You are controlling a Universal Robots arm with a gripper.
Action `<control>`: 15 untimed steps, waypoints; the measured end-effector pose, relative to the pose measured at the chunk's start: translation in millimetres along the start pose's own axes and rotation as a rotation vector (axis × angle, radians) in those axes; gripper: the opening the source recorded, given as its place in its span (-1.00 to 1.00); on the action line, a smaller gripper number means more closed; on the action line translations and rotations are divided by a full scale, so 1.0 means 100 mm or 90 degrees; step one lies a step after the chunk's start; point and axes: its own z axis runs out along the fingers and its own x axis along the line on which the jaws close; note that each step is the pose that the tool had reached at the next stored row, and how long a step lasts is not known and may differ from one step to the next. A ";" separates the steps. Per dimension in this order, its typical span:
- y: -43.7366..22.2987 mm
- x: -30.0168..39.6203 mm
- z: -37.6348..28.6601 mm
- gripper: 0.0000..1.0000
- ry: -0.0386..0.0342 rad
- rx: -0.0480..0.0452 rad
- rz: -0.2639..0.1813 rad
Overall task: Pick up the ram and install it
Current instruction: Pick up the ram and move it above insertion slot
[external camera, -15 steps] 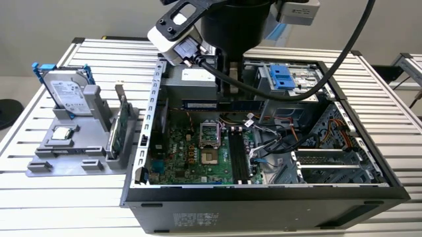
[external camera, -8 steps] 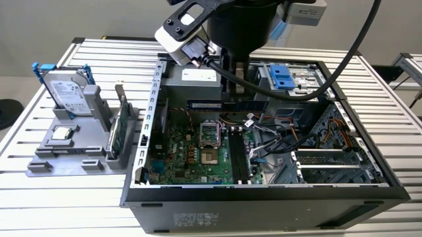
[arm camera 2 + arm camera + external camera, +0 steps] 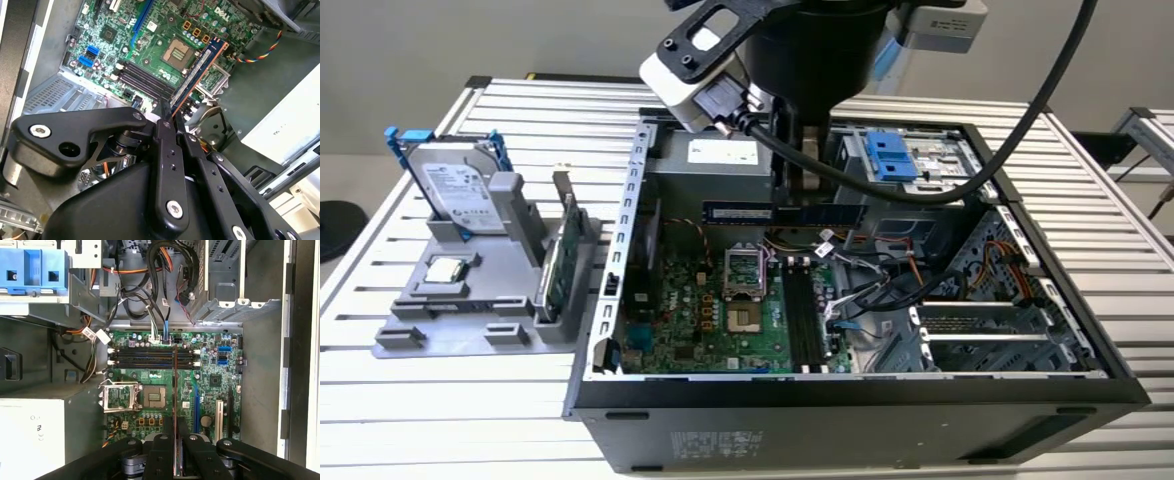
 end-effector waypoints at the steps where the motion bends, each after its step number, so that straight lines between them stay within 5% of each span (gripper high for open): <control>1: 0.000 0.000 0.000 -1.00 0.0000 0.0000 0.000; 15: 0.054 0.054 0.009 -1.00 0.0000 -0.0001 0.000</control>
